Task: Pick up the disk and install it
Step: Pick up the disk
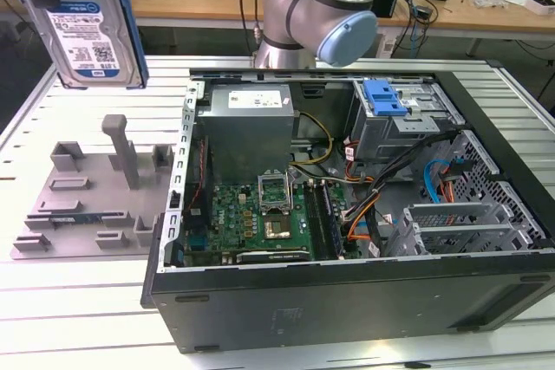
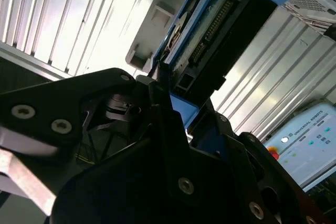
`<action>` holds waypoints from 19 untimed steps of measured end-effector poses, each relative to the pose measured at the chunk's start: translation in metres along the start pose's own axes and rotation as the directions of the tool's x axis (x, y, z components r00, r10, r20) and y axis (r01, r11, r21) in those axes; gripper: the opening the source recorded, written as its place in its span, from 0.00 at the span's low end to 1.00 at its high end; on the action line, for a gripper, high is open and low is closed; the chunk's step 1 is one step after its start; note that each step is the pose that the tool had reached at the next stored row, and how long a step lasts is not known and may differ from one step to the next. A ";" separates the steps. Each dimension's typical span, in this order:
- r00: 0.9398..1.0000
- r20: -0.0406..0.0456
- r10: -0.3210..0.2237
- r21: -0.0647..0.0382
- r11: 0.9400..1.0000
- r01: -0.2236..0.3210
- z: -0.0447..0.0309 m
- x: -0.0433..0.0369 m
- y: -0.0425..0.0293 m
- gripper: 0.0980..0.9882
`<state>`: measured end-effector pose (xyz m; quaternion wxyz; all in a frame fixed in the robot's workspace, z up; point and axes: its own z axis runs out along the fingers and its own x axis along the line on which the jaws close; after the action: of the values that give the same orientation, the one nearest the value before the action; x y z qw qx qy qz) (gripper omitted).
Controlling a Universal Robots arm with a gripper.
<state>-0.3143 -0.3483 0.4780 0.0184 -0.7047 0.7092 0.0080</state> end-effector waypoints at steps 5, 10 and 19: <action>1.000 0.000 0.000 -0.001 1.000 0.000 0.0001 0.0056 -0.0202 0.30; 1.000 0.000 0.000 -0.002 1.000 0.000 0.0002 0.0110 -0.0390 0.30; 1.000 0.000 0.000 -0.002 1.000 0.000 0.0002 0.0217 -0.0665 0.30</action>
<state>-0.2480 -0.3705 0.4780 0.0176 -0.7047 0.7092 0.0088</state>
